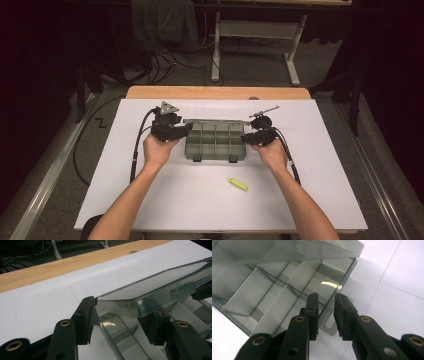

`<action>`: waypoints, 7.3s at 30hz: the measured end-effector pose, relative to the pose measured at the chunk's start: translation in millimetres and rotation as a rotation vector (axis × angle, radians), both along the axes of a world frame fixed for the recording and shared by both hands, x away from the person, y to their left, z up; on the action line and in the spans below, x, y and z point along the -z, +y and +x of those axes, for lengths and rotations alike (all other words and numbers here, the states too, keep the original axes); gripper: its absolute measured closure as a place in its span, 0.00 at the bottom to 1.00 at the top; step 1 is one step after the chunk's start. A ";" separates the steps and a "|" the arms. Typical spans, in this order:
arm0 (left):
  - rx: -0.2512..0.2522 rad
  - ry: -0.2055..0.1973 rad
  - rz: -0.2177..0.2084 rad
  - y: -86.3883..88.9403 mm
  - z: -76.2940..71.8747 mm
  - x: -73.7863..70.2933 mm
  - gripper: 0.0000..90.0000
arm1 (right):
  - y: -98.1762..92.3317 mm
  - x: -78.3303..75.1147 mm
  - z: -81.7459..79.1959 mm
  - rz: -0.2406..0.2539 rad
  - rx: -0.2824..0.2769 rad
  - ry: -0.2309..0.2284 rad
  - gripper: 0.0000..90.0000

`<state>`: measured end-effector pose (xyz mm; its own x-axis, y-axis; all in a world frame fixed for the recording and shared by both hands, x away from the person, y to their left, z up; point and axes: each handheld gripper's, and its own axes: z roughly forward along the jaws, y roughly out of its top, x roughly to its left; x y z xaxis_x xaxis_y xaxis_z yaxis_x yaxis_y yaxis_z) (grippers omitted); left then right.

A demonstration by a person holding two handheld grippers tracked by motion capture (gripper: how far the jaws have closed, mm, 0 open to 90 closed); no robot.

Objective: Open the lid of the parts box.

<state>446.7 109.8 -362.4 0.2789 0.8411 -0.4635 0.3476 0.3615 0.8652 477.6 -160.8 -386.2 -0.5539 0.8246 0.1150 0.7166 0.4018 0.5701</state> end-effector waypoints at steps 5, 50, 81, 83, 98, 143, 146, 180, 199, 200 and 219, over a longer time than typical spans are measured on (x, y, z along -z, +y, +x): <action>0.001 -0.007 0.008 -1.9 4.9 -2.4 0.56 | 0.5 -0.3 0.3 0.000 0.000 0.003 0.84; -0.035 0.025 0.000 -6.6 46.7 5.6 0.70 | 0.8 -0.1 -0.2 -0.006 -0.002 -0.002 0.84; -0.080 0.120 0.028 -8.6 75.8 30.5 0.79 | 1.2 0.0 -0.4 -0.010 -0.005 -0.008 0.84; -0.081 0.127 0.040 -9.4 77.3 31.7 0.79 | 1.3 0.0 -0.5 -0.010 -0.005 -0.009 0.84; -0.089 0.175 0.056 -11.0 84.4 41.6 0.81 | 1.5 -0.3 -0.4 -0.014 -0.007 -0.009 0.84; -0.095 0.184 0.098 -10.4 83.6 44.9 0.76 | 0.8 -0.1 0.4 -0.015 -0.017 -0.011 0.84; -0.100 0.182 0.099 -10.3 83.8 45.0 0.75 | 1.0 -0.1 0.2 -0.015 -0.015 -0.011 0.84; -0.039 0.177 0.154 1.5 53.6 22.5 0.49 | 0.9 -1.5 -1.3 -0.016 -0.043 -0.028 0.79; -0.021 0.140 0.119 15.6 28.1 16.1 0.47 | -7.1 -18.3 -19.8 -0.007 -0.100 -0.066 0.76; -0.015 0.142 0.125 16.3 26.8 15.9 0.47 | -7.1 -18.3 -19.8 -0.007 -0.100 -0.066 0.76; 0.001 0.084 0.094 19.8 5.2 8.8 0.48 | -29.5 -21.1 -34.3 0.026 -0.093 -0.105 0.72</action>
<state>451.9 129.6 -371.2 0.2434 0.8818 -0.4040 0.4204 0.2795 0.8632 443.2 -190.3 -365.1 -0.6376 0.7669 0.0731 0.6128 0.4474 0.6513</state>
